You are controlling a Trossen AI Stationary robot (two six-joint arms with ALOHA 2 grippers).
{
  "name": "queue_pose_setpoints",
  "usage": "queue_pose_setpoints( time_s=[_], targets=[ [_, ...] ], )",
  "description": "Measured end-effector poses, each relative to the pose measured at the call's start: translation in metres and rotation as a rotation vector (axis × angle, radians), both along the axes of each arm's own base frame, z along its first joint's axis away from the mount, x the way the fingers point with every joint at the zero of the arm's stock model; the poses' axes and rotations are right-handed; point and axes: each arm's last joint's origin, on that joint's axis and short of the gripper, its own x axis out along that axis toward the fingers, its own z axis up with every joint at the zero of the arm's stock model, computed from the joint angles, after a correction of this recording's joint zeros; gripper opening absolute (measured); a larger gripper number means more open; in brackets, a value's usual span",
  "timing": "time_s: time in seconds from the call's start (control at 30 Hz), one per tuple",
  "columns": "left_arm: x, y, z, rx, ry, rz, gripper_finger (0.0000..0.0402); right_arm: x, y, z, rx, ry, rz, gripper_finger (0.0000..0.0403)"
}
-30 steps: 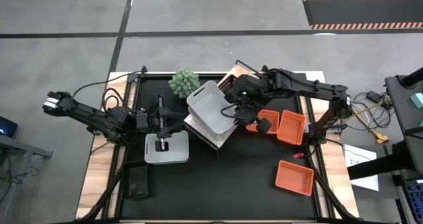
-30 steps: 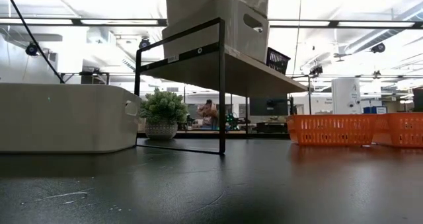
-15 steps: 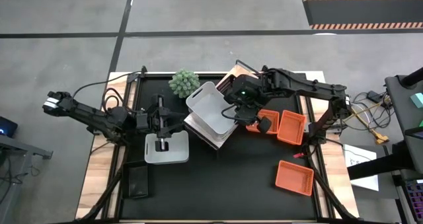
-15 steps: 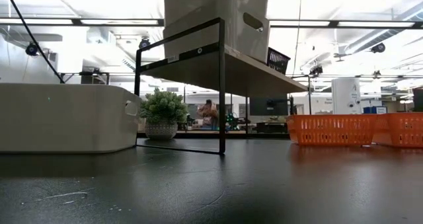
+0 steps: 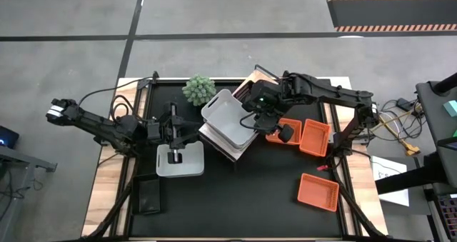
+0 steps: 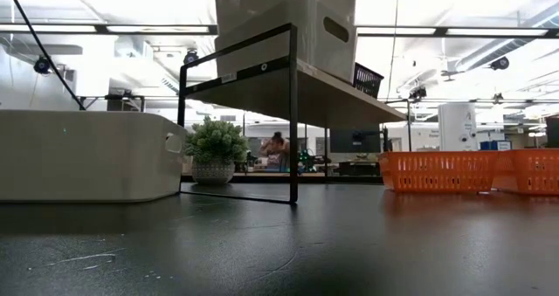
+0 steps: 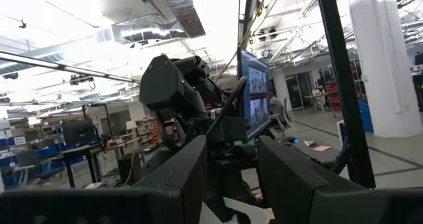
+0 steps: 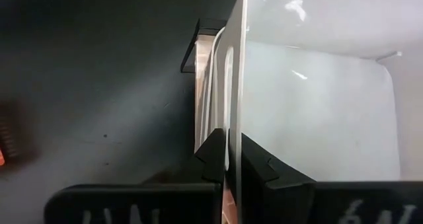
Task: Stack baskets on shelf by color
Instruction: Stack the right gray bin on top of the other gray bin on the shelf
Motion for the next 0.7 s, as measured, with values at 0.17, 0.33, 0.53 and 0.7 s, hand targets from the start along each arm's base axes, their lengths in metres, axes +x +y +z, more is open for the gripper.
queue_pose_setpoints(
  time_s=[0.17, 0.33, 0.53, 0.7],
  targets=[
    [0.0, 0.0, -0.0002, 0.0, 0.001, 0.0, 0.0121, 0.0002, 0.0, 0.0002, 0.002, -0.003, 0.0, 0.0008],
    [0.0001, 0.0002, -0.0003, 0.0, 0.001, 0.001, 0.0121, 0.0002, 0.0001, 0.0002, 0.004, -0.003, 0.0, 0.001],
    [0.0003, 0.0001, -0.0005, 0.0, 0.002, 0.001, 0.0121, 0.0019, -0.0001, -0.0014, 0.01, 0.005, -0.011, 0.0028],
    [0.0002, 0.0001, -0.0005, 0.0, 0.002, 0.001, 0.0121, 0.0018, -0.0001, -0.0012, 0.01, 0.004, -0.012, 0.0045]
  ],
)
